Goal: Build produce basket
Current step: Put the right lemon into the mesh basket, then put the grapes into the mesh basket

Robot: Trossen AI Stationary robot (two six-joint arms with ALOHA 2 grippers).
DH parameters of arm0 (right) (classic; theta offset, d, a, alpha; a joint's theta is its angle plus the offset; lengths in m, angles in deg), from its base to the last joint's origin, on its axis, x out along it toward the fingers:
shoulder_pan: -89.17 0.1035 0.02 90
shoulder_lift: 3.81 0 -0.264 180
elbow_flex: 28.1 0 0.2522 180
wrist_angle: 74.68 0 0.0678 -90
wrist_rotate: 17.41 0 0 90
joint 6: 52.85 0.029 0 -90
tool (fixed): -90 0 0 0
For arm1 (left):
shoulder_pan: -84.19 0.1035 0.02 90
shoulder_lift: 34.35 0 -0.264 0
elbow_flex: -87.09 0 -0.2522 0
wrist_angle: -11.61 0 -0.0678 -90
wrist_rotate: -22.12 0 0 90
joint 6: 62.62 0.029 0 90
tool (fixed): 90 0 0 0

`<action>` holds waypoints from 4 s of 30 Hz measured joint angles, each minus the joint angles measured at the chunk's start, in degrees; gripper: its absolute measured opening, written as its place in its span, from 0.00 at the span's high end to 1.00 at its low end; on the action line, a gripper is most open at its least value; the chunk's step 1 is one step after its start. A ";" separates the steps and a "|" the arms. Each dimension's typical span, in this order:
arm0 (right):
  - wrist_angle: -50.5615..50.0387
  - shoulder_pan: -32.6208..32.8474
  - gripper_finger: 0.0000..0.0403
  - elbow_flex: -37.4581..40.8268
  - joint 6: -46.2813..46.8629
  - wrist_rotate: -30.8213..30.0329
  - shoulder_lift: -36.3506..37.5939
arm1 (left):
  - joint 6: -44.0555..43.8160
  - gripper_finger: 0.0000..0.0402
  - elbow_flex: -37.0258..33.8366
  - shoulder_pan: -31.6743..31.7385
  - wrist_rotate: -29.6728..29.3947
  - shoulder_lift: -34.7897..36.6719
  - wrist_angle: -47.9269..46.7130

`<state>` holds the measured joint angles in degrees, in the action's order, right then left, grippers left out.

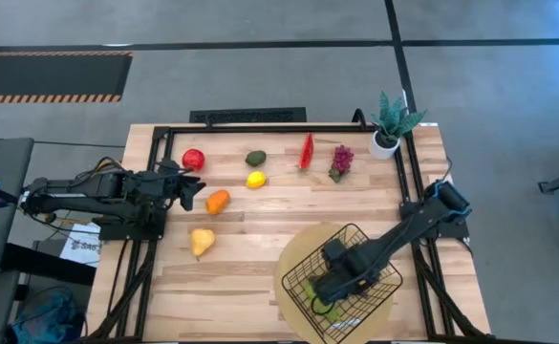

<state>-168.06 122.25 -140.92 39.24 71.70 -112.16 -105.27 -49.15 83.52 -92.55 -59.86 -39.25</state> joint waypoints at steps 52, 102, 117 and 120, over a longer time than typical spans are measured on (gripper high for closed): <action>5.55 -2.88 0.86 -0.07 -8.76 -0.48 -7.29 | -0.57 0.63 0.00 0.00 0.37 0.00 -0.97; -10.39 -18.13 0.80 -5.38 -32.30 -23.08 21.26 | -0.45 0.63 0.03 0.01 -0.09 0.01 -0.97; -10.33 -27.80 0.80 -5.30 -48.14 -18.76 23.02 | 14.15 0.63 0.07 0.01 -2.81 -0.01 14.52; -10.43 -29.44 0.80 -5.28 -50.69 -16.07 22.34 | 12.86 0.63 0.07 0.02 -5.57 -0.49 15.91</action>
<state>-178.49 92.81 -146.20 -11.45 55.63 -89.82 -92.41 -49.09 83.54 -98.12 -60.36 -23.34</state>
